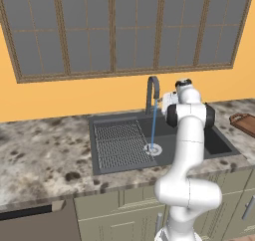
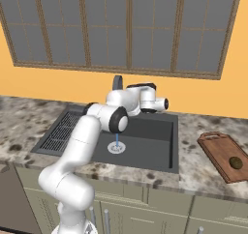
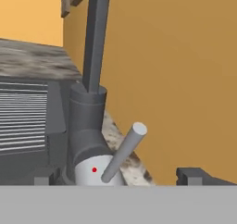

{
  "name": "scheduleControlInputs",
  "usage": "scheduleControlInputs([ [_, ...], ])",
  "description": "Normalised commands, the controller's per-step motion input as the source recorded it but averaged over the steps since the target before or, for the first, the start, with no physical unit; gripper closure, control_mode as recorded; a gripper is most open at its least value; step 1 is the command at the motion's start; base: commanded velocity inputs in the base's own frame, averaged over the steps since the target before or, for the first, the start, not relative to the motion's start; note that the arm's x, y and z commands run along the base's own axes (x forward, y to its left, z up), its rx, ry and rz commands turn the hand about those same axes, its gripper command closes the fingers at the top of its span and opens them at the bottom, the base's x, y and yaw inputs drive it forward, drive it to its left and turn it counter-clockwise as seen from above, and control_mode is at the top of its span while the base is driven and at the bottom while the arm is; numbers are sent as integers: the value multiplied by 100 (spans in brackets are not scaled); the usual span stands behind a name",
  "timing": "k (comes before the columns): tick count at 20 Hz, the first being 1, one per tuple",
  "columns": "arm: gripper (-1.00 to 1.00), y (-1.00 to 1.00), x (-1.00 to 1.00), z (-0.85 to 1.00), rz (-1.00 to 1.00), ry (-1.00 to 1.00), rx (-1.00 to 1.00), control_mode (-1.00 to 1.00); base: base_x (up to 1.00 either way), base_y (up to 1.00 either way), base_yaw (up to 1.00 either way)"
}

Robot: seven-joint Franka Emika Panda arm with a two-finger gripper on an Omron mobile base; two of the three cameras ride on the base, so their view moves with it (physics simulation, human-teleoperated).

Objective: Pick the kiwi from the sink and place it on the cutting board to airdry. Then turn off the sink faucet.

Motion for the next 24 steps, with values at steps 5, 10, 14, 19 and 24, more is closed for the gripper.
scheduleControlInputs([
  [5,-100,100,20,0,23,0,0,-100,0,0,0],
  [10,-100,100,12,7,20,-2,-1,-100,0,0,0],
  [14,-100,100,5,22,19,-7,-5,-100,0,0,0],
  [19,-100,100,0,34,18,-12,-8,-100,0,0,0],
  [24,-100,100,1,38,17,-14,-9,-100,0,0,0],
])
